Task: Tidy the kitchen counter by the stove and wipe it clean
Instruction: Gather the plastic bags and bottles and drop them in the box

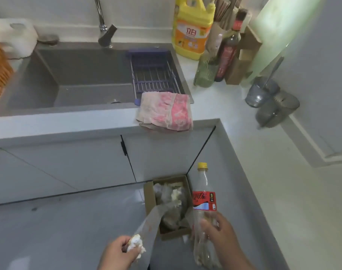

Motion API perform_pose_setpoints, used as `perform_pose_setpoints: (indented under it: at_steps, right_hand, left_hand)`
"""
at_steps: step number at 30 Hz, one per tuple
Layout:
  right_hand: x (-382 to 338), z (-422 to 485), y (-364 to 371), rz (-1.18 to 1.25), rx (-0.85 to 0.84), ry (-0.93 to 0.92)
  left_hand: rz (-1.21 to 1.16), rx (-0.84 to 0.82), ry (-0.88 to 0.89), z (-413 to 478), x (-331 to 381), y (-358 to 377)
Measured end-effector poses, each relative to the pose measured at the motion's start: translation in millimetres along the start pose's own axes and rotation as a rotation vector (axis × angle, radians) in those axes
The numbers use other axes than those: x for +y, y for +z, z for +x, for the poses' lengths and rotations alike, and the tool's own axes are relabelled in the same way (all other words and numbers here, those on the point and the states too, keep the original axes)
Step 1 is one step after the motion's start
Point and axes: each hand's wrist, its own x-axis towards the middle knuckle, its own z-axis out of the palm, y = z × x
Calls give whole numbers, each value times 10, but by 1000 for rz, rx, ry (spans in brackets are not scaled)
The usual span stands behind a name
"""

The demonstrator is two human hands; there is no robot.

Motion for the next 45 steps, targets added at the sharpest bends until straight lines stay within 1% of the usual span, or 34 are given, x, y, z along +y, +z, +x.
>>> perform_pose_setpoints:
  at_steps: [3,6,8,12,14,17,18,20,24,27,29,32,34,36,38,41,45]
  right_hand:
    - [349,604,227,4,35,38]
    - [809,1259,426,-12,68,69]
    - [1155,1708,567,37,52,100]
    - [1820,2464,809,135,-10,148]
    - [2136,2803,880,148,-54,178]
    - [2470,3222,1011,181,-88,208]
    - [2557,3347,1058,171,-103,207]
    - [2685,3570,1140,109,-101,199]
    - [2789,3920,1307,-5,-177,165]
    - [2891,4046,1400,-124,-163,141]
    - [2926,4069,1409,-185,-168,128]
    - [2958,4042,1319,-227,-123,95]
    - [2998,3942,1219,-209,-46,71]
    - [3097,3794,1117,-185,27,113]
    - [3240,3687,1048,-166,57,199]
    - [3475,3653,986,-286,87,229]
    - [3625,3705,1008,-395,93,156]
  left_hand:
    - [-73,35,-74,719,-123,289]
    - [-113,57,-65,1503,-278,706]
    - [-130,57,-58,2027,-428,1007]
    - [-248,52,-83,2928,-870,1570]
    - [-203,39,-83,3305,-1144,1778]
    - [-166,63,-77,3718,-1369,2007]
    - [-164,66,-79,3840,-1411,2077]
    - [-63,73,-80,4060,-1493,2210]
    - [255,24,29,4316,-1538,2392]
    - [469,-12,106,4436,-1563,2487]
    - [557,4,129,4506,-1602,2524]
    - [608,44,134,4527,-1623,2514]
    - [621,53,149,4494,-1597,2479]
    - [606,46,152,4444,-1562,2442]
    - [598,22,177,4408,-1538,2416]
    - [652,-38,221,4406,-1549,2407]
    - [706,-112,252,4415,-1608,2422]
